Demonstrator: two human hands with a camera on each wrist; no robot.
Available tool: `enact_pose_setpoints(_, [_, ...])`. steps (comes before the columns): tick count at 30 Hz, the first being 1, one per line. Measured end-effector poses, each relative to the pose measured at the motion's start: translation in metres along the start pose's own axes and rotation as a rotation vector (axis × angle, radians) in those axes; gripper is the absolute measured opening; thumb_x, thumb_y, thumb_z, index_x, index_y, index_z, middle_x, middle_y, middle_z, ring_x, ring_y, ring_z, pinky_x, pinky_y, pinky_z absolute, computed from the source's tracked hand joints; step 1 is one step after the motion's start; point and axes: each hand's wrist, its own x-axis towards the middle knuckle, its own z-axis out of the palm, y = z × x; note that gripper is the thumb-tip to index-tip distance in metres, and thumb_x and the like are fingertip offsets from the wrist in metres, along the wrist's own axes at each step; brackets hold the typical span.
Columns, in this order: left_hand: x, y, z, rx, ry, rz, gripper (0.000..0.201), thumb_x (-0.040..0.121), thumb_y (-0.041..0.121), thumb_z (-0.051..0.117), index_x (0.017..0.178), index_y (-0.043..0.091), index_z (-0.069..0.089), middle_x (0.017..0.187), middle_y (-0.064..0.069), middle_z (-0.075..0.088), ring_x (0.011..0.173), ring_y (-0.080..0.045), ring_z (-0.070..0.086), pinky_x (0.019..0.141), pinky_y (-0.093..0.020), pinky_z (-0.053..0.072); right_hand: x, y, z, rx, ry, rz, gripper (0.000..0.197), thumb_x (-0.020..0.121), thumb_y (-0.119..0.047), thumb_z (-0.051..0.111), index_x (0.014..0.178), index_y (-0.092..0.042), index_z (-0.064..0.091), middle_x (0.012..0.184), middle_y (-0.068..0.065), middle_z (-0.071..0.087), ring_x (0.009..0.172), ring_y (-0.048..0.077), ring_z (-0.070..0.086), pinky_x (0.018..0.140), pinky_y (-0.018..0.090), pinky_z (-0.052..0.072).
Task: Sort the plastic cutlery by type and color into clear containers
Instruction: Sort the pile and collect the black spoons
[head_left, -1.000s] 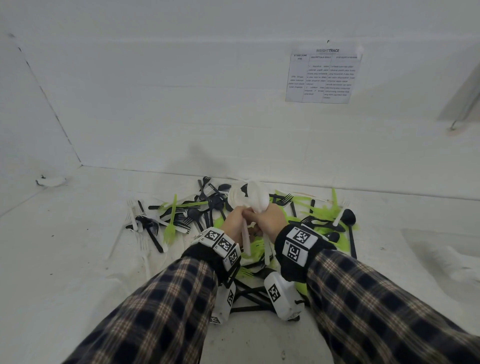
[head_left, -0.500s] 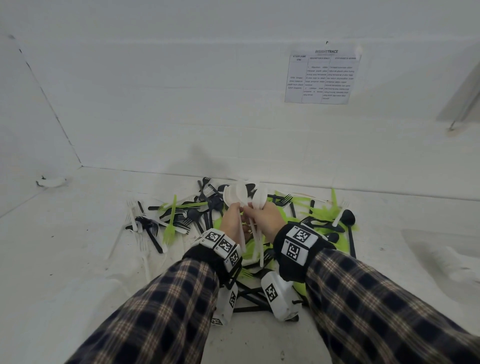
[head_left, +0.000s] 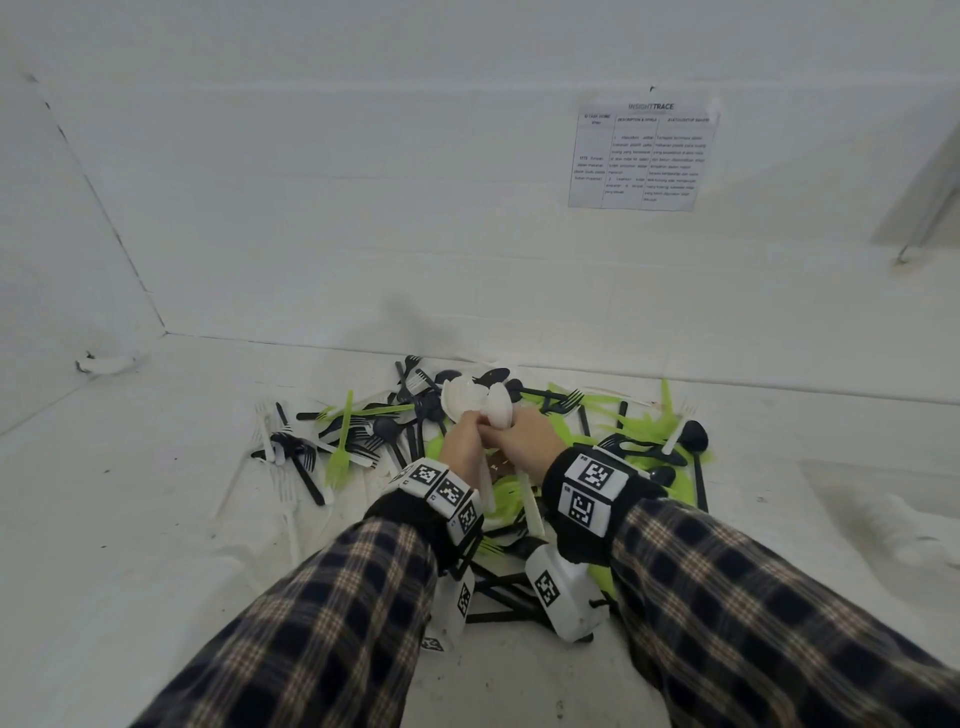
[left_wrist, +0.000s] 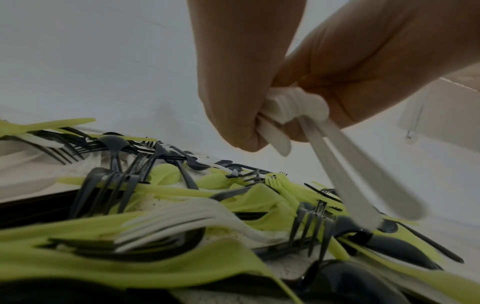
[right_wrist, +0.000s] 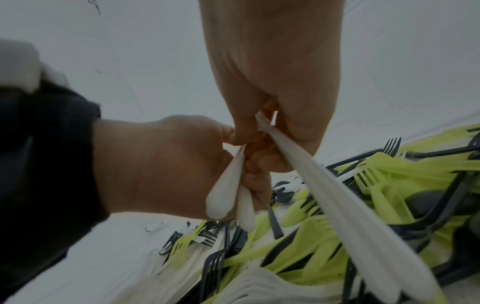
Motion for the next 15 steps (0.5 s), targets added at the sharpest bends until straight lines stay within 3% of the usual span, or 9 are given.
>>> enact_pose_setpoints(2, [0.0025,0.0001,-0.0021,0.038,0.055,0.023,0.035,0.092,0.025,0.036,0.096,0.003,0.063,0.078,-0.013,0.059,0.068,-0.026,0.054,0.057,-0.03,0.044,0.0006,0.0007,0.0004,0.025,0.009,0.025,0.026,0.089,-0.023,0.057,0.067,-0.01,0.059,0.069,0.01,0.06,0.055,0.021,0.053,0.051,0.031,0.044])
enact_pose_setpoints(4, [0.0027,-0.0005,-0.0035,0.048,0.06,0.029,0.032,0.092,0.024,0.037,0.093,0.004,0.061,0.079,-0.012,0.059,0.061,-0.023,0.052,0.056,-0.03,0.045,0.0016,-0.001,-0.0008,0.029,0.044,0.039,0.031,0.089,-0.022,0.053,0.059,-0.015,0.051,0.061,0.004,0.053,0.056,0.019,0.048,0.051,0.027,0.036])
enact_pose_setpoints(7, [-0.0025,-0.0006,-0.0023,0.033,0.024,0.014,0.027,0.094,0.024,0.039,0.091,0.004,0.057,0.07,-0.008,0.053,0.049,-0.017,0.044,0.04,-0.02,0.039,0.0042,-0.0075,-0.0025,0.168,0.017,0.134,0.016,0.086,-0.011,0.045,0.071,-0.012,0.05,0.064,0.001,0.048,0.058,0.016,0.044,0.053,0.026,0.033])
enact_pose_setpoints(10, [-0.0045,0.0001,0.0001,0.028,0.003,0.006,0.029,0.094,0.025,0.037,0.08,0.008,0.055,0.068,-0.008,0.055,0.05,-0.018,0.045,0.043,-0.02,0.036,0.0066,-0.0084,-0.0004,0.226,-0.05,0.144,0.02,0.089,-0.004,0.035,0.076,-0.006,0.051,0.065,0.007,0.048,0.06,0.021,0.046,0.052,0.028,0.035])
enact_pose_setpoints(13, [-0.0036,-0.0018,0.0015,0.031,-0.009,-0.016,0.029,0.095,0.023,0.034,0.08,0.01,0.054,0.067,-0.007,0.054,0.054,-0.018,0.048,0.048,-0.025,0.036,0.0075,-0.0022,0.002,0.087,-0.016,0.096,0.022,0.091,-0.007,0.041,0.091,-0.004,0.063,0.083,0.014,0.057,0.078,0.023,0.05,0.067,0.038,0.042])
enact_pose_setpoints(15, [-0.0046,-0.0026,0.001,0.023,-0.014,-0.036,0.031,0.096,0.023,0.033,0.078,0.009,0.054,0.065,-0.007,0.052,0.055,-0.019,0.048,0.05,-0.027,0.036,0.0041,0.0004,0.0016,0.037,0.092,0.109,0.024,0.09,-0.012,0.051,0.107,-0.004,0.066,0.102,0.012,0.067,0.09,0.023,0.057,0.086,0.036,0.048])
